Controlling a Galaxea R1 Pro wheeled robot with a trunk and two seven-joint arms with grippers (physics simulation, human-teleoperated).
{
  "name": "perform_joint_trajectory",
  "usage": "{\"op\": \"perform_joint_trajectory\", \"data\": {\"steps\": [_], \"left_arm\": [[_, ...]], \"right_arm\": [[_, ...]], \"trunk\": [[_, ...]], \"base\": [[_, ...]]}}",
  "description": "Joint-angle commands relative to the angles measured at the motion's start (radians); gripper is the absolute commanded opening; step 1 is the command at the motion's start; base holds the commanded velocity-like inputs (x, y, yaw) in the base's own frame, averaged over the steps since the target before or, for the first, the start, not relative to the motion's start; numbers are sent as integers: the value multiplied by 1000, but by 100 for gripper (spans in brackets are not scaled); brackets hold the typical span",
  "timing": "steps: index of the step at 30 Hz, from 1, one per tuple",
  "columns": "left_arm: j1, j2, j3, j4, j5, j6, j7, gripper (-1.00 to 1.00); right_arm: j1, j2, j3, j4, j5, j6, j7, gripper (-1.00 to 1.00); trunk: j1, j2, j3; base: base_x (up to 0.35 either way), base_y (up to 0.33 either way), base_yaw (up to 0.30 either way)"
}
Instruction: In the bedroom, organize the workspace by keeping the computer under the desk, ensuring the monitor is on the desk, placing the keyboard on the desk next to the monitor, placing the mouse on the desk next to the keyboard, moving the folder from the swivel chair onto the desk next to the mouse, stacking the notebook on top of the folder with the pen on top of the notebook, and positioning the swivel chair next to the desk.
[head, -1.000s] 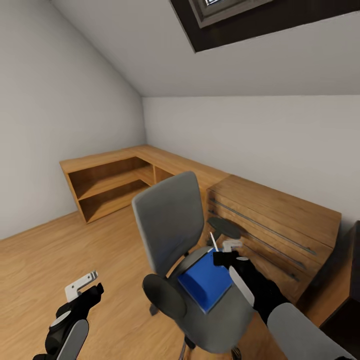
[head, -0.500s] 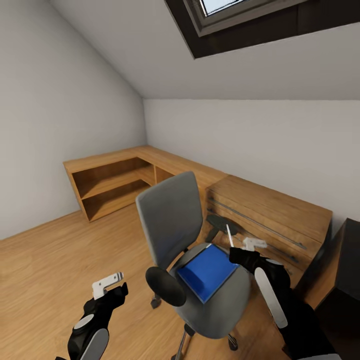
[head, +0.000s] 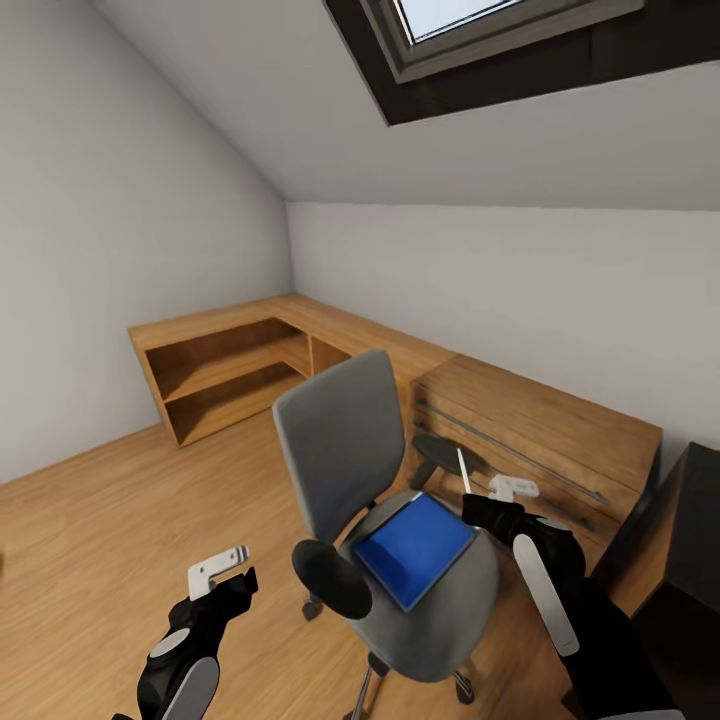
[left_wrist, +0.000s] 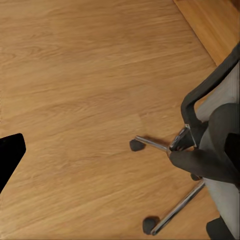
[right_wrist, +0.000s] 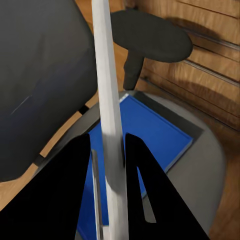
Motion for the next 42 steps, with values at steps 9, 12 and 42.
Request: {"op": "perform_joint_trajectory", "data": {"steps": [9,12,42], "left_arm": [[-1,0,-4,1,8,2,10,100],[-1,0,-3,7,8,2,10,100],[-1,1,-82,31,-2,-9,12,100]], "right_arm": [[-1,-1,-4,2,-11,1,-9,-100],[-1,-1,-28,5,-11,1,-8,-100],[-2,0,-177,114,-12,-6,-9,-100]], "trunk": [[-31,56,32],[-31,56,35],[-31,56,58]], "base": [[0,0,-160],[0,0,-226],[0,-189,-170]]}}
